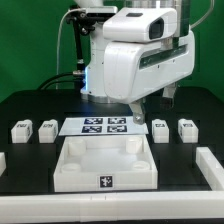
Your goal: Assemble one leg
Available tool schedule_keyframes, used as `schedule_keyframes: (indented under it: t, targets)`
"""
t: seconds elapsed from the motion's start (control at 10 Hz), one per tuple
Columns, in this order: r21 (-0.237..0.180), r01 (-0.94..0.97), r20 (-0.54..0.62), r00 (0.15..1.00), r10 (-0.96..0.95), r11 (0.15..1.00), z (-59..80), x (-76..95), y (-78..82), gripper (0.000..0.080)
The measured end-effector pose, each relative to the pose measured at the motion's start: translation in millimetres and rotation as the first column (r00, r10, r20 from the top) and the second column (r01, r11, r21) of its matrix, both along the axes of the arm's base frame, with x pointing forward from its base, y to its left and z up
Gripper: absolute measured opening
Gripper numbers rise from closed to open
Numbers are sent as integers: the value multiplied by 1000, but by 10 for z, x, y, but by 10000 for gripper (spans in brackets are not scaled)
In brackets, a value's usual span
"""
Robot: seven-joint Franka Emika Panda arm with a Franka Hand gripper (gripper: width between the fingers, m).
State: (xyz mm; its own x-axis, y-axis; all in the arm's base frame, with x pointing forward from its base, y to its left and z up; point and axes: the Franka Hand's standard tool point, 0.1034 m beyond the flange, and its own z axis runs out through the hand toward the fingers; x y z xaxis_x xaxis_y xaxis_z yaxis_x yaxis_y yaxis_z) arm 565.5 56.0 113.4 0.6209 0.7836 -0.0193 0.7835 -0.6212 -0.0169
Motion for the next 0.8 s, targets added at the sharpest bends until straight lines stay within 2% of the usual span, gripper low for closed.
schedule_keyframes:
  t: [0.8]
  targets:
    - [0,0,-1,1000,0,1000,-5,-2,0,650]
